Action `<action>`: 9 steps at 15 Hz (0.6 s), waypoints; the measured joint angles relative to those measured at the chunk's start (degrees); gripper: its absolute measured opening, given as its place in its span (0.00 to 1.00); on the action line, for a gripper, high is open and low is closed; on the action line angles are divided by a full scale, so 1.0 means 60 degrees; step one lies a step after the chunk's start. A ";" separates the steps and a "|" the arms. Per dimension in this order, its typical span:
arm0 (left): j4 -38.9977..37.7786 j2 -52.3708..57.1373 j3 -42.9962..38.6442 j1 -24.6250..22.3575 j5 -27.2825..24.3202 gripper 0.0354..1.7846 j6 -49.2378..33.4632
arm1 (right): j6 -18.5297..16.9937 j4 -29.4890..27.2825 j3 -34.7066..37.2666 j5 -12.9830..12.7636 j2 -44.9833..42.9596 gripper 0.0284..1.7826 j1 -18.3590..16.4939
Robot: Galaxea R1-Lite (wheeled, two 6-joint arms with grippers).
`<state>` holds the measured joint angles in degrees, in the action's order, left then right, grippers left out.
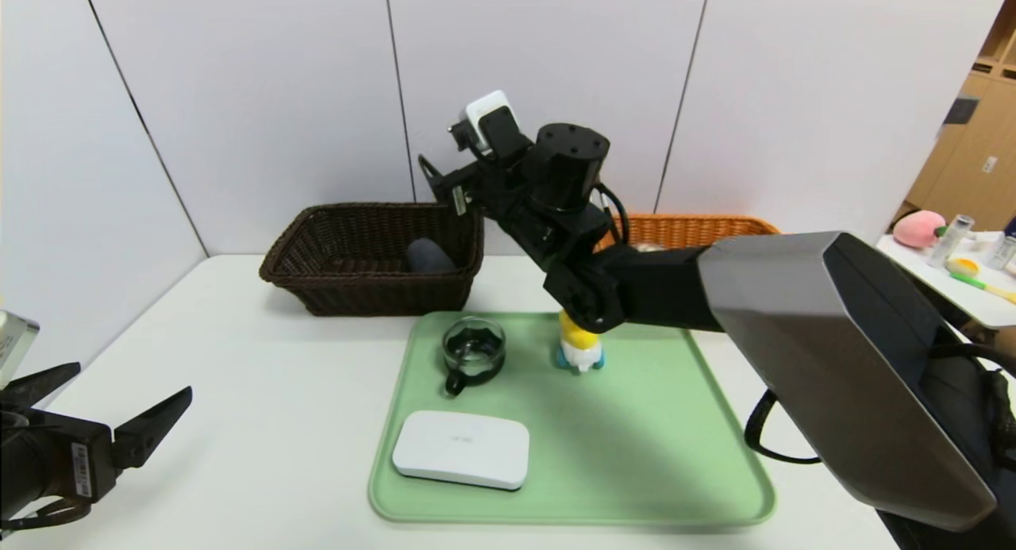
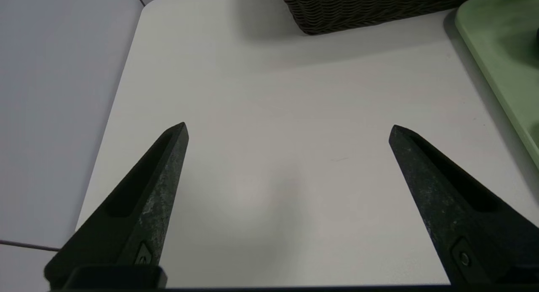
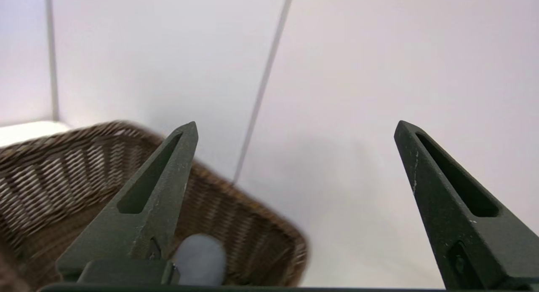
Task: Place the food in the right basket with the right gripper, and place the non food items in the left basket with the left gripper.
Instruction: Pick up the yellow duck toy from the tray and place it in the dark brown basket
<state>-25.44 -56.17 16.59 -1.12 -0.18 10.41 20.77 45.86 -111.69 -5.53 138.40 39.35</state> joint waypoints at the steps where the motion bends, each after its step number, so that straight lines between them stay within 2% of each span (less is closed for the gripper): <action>1: 0.0000 -0.0012 0.0018 0.0000 0.0000 0.94 -0.0004 | 0.0037 -0.0008 0.0065 -0.0022 -0.0181 0.91 -0.0124; 4: -0.0022 -0.0063 0.0030 0.0000 -0.0006 0.94 -0.0014 | 0.0065 -0.0378 0.0750 -0.0055 -0.1093 0.92 -0.0496; 7: -0.0016 -0.0100 0.0026 0.0004 -0.0065 0.94 -0.0014 | -0.0156 -0.1231 0.2408 -0.0325 -0.2572 0.94 -0.0762; 9: -0.0004 -0.0106 0.0000 0.0008 -0.0221 0.94 -0.0033 | -0.0408 -0.1603 0.3956 -0.0555 -0.3612 0.94 -0.0992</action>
<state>-25.47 -56.81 16.59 -1.07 -1.51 10.22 18.32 36.24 -87.96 -8.86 116.72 33.40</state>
